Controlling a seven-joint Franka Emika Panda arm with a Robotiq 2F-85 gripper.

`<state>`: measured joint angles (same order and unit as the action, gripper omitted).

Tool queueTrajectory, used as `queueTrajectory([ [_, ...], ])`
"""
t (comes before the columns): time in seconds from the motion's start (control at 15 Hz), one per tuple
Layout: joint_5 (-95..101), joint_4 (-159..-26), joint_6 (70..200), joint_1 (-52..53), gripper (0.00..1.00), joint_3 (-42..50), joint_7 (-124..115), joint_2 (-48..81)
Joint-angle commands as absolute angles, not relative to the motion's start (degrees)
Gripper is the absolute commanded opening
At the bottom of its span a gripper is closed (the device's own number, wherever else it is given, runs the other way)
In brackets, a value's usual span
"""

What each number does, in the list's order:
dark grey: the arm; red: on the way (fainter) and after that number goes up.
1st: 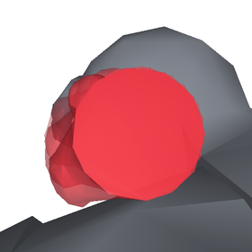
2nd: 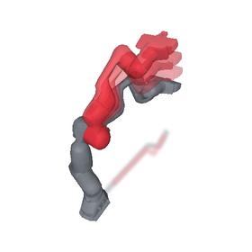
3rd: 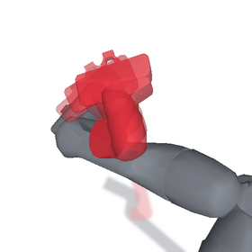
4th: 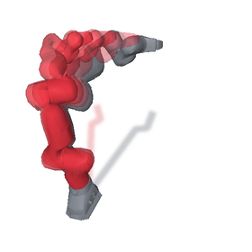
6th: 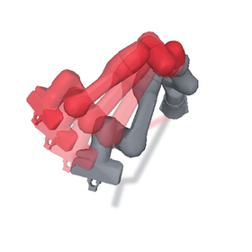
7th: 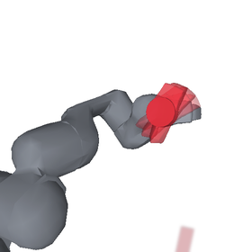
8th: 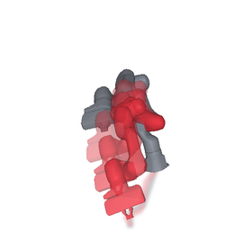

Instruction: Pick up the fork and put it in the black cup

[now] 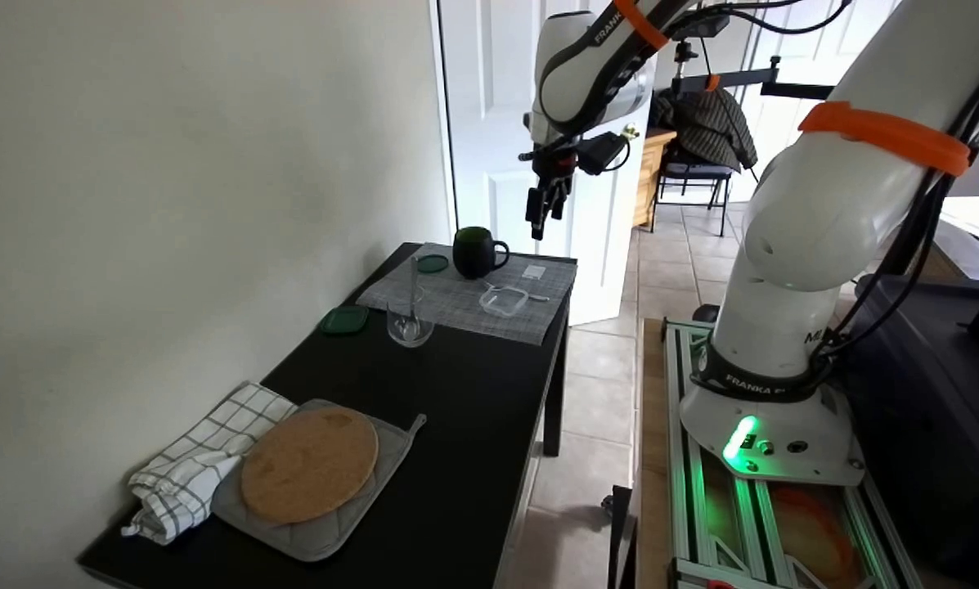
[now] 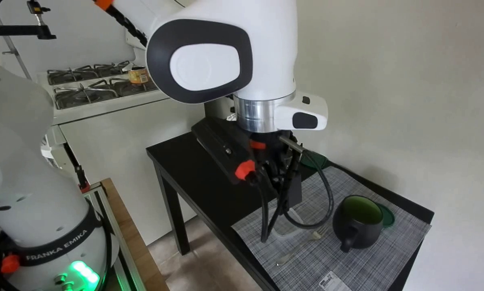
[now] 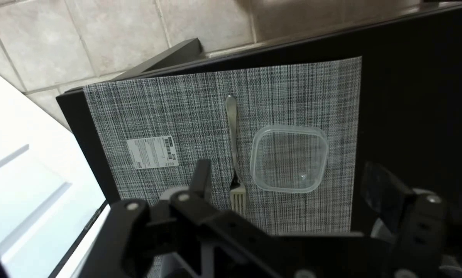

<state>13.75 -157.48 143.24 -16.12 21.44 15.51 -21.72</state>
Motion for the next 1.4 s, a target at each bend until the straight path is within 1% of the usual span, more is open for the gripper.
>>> queueTrajectory([
  [0.0,13.1,-157.3,143.2,-17.1,1.00,20.1,16.0,-21.8],
  [0.13,12.2,-157.3,145.2,-16.4,1.00,20.3,16.0,-20.6],
  [0.33,7.8,-157.7,155.7,-13.9,1.00,22.2,17.4,-12.5],
  [0.53,0.5,-157.5,163.4,-10.9,1.00,23.2,22.4,-5.2],
  [0.73,-8.5,-155.8,168.0,-8.2,1.00,23.8,29.3,1.3],
  [1.0,-18.4,-149.2,164.7,-10.4,1.00,22.4,40.8,6.8],
  [1.2,-22.2,-141.6,153.8,-13.5,1.00,22.1,47.7,11.0],
  [1.27,-19.3,-146.9,159.6,-11.5,1.00,22.6,43.8,7.0],
  [1.33,-20.1,-144.7,156.7,-12.4,1.00,22.6,45.2,8.2],
])
